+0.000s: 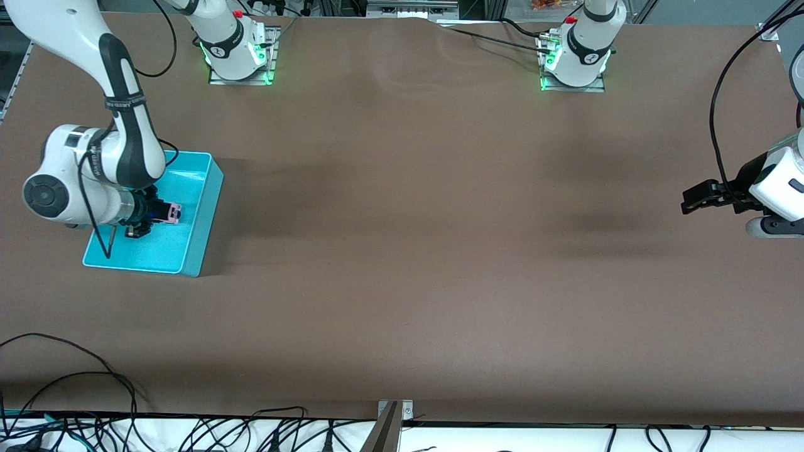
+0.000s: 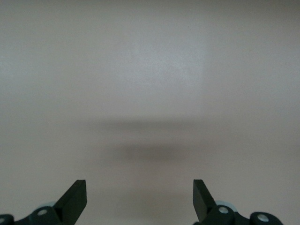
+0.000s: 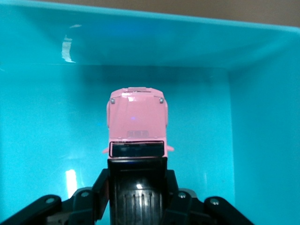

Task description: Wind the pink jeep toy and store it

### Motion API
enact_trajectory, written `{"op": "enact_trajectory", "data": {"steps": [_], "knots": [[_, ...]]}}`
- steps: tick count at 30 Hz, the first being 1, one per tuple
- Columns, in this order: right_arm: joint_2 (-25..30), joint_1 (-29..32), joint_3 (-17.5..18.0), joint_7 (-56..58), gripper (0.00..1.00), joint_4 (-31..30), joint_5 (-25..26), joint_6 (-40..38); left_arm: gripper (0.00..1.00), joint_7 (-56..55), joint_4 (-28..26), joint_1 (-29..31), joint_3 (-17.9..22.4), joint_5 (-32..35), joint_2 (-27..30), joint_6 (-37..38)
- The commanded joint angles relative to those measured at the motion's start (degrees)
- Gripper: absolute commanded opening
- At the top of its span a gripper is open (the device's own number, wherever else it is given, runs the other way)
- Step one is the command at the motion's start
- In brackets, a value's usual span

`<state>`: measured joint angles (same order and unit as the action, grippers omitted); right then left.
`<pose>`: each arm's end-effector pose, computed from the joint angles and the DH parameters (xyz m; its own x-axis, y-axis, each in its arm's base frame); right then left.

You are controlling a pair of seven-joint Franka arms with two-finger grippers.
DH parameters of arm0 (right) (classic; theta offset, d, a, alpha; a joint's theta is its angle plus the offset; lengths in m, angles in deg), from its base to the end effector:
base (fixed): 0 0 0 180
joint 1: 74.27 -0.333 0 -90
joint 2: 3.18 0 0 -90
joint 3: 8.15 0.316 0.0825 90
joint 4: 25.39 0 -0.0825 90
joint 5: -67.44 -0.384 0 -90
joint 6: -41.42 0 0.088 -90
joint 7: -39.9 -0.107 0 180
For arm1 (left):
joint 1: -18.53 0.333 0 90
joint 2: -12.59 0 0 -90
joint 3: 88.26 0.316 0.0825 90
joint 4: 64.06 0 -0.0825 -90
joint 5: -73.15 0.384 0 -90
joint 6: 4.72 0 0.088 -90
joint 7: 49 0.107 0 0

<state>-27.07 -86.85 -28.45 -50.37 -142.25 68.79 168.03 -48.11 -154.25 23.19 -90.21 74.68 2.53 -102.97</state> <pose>0.5671 -0.0758 0.2325 -0.0918 -0.9834 0.1567 -0.9672 0.1255 0.2208 0.6123 0.0330 0.5327 0.9990 0.0282 -0.0351 0.0275 -0.9994 -0.0198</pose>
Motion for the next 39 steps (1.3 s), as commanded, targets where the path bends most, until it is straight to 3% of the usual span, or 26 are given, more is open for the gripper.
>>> {"op": "enact_trajectory", "data": {"steps": [1,3,4,6,8,15,23,39], "knots": [[1.04,0.45,-0.09,0.35,0.25,-2.50,0.33,2.76,1.00,0.25,-0.95,0.44,-0.51,1.19,1.01,0.43],[1.04,0.36,-0.09,0.18,0.29,-2.50,0.24,2.67,1.00,0.25,-0.95,0.44,-0.51,1.19,1.01,0.43],[1.04,0.36,-0.09,0.18,0.39,-2.41,0.24,2.67,1.00,0.34,-0.95,0.44,-0.51,1.19,1.01,0.43],[1.04,0.36,0.00,0.35,0.62,-2.32,0.24,2.50,1.00,0.25,-0.95,0.44,-0.51,1.19,1.01,0.43],[1.21,0.18,0.00,0.00,1.00,-2.14,0.24,2.23,1.00,0.25,-0.95,0.44,-0.51,1.19,1.01,0.43],[2.45,-0.08,0.08,0.44,1.00,-0.74,0.33,-1.01,1.00,0.25,-0.95,0.44,-0.51,1.19,1.01,0.43],[3.06,-0.96,0.35,3.60,1.00,6.72,0.59,-17.26,1.00,0.25,-0.95,0.44,-0.51,1.19,1.01,0.43],[3.06,-0.26,0.00,9.58,1.00,19.29,0.68,-35.64,1.00,0.25,-0.86,0.44,-0.51,1.19,0.92,0.43]]}}
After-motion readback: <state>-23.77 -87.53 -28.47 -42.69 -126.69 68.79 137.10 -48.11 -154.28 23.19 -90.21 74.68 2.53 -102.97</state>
